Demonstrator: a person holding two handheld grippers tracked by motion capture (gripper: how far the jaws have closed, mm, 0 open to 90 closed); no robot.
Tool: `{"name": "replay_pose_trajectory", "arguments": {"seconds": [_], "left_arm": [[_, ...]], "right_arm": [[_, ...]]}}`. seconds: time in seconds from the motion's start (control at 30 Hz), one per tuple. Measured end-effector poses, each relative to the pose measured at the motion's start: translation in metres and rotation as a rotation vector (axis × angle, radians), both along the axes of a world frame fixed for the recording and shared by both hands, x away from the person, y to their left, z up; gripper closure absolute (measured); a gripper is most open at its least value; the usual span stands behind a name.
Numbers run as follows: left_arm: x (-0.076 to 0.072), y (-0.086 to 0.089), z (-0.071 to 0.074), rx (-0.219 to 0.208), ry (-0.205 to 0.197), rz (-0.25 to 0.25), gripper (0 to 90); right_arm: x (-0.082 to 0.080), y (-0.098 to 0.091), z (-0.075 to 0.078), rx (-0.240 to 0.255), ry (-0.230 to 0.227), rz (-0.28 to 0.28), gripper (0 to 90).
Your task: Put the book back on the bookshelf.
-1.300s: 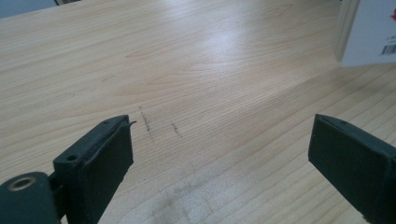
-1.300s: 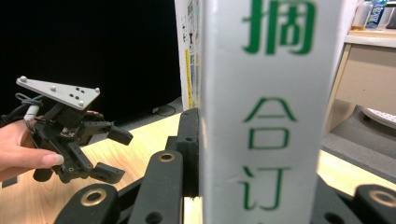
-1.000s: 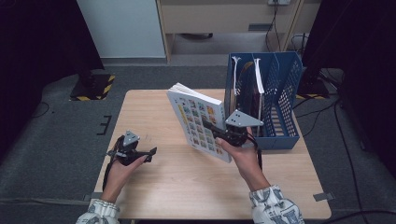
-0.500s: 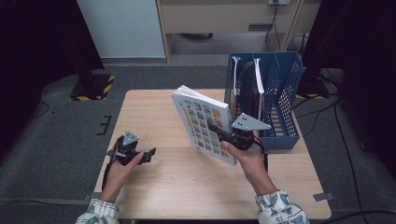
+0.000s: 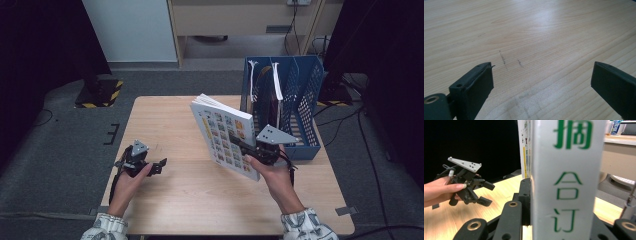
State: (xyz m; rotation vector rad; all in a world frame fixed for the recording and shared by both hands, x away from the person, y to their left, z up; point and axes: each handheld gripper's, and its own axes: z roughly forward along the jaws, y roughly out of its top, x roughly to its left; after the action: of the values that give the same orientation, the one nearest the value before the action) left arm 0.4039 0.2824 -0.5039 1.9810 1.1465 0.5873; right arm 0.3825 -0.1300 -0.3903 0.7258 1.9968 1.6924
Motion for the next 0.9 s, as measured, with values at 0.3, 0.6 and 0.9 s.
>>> {"name": "replay_pose_trajectory", "arguments": {"seconds": [0.3, 0.6, 0.9], "left_arm": [[0.000, 0.000, 0.000, 0.002, -0.002, 0.000, 4.1], [0.000, 0.000, 0.000, 0.002, -0.003, 0.001, 4.1], [0.000, -0.001, 0.000, 0.004, -0.004, -0.001, 4.2]], "right_arm": [[-0.009, -0.013, -0.004, -0.014, 0.007, -0.005, 73.9], [-0.015, -0.025, -0.006, -0.017, 0.011, -0.018, 73.9], [-0.021, -0.040, -0.007, -0.010, 0.015, -0.036, 73.9]]}}
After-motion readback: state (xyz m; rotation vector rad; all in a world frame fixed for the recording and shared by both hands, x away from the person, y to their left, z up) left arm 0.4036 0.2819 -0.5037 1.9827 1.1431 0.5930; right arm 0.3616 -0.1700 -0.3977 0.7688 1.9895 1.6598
